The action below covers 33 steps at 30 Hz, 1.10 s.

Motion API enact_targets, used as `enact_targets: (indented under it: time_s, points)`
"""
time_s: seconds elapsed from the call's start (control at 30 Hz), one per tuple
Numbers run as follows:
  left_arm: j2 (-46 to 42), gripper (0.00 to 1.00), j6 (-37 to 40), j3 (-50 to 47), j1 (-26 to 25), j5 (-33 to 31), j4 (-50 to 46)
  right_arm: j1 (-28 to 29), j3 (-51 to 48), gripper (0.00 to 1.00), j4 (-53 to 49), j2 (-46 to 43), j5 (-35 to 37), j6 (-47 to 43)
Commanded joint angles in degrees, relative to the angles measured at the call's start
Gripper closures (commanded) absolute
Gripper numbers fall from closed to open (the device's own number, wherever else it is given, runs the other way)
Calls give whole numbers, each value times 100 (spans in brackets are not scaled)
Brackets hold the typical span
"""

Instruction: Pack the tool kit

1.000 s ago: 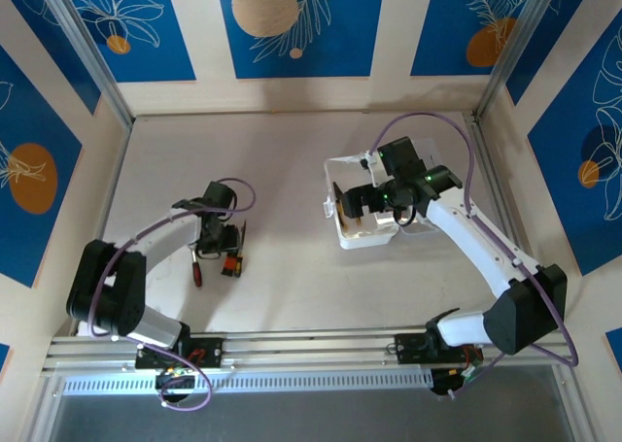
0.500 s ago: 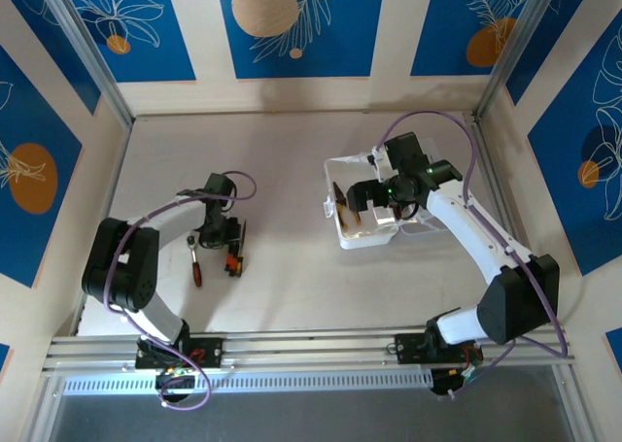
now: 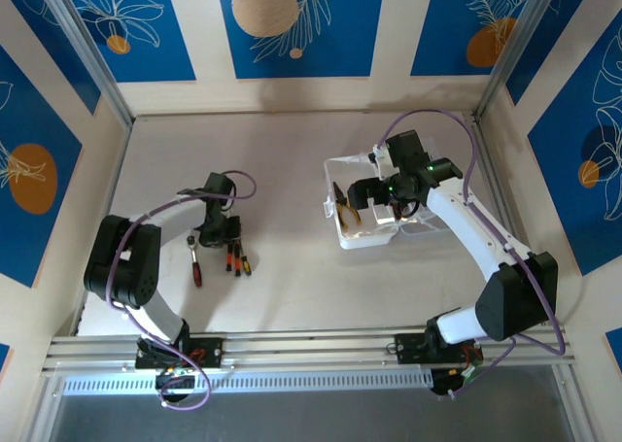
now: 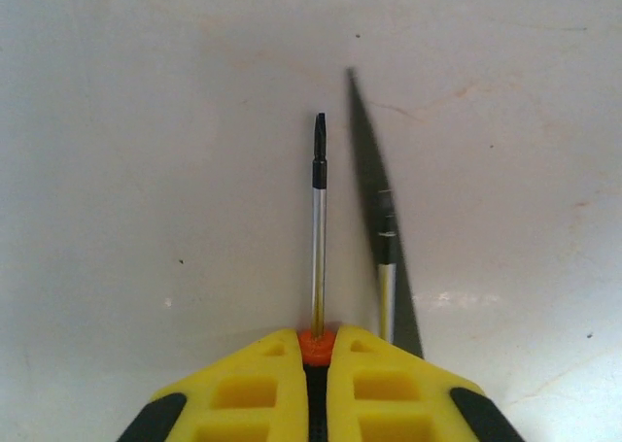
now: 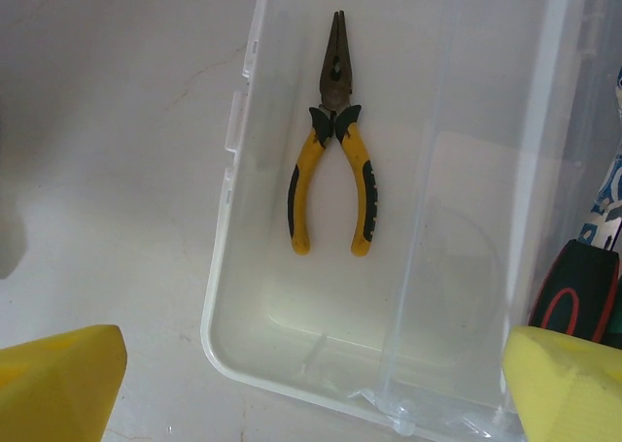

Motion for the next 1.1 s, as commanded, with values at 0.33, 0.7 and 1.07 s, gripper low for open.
enact_targets:
  time_s: [0.33,0.7,1.07]
  points:
    - [-1061,100,262,1308,67,400,-1222,-144,286,1,-61,-493,-996,25]
    - [-1862,100,-1263,1540,-228,2997,927,148,13,1,1365,-792,-3122,746]
    - [-1655,100,-2423,1493,-959,3440,2884,1191,127,4,2215,-101,-3005,1142]
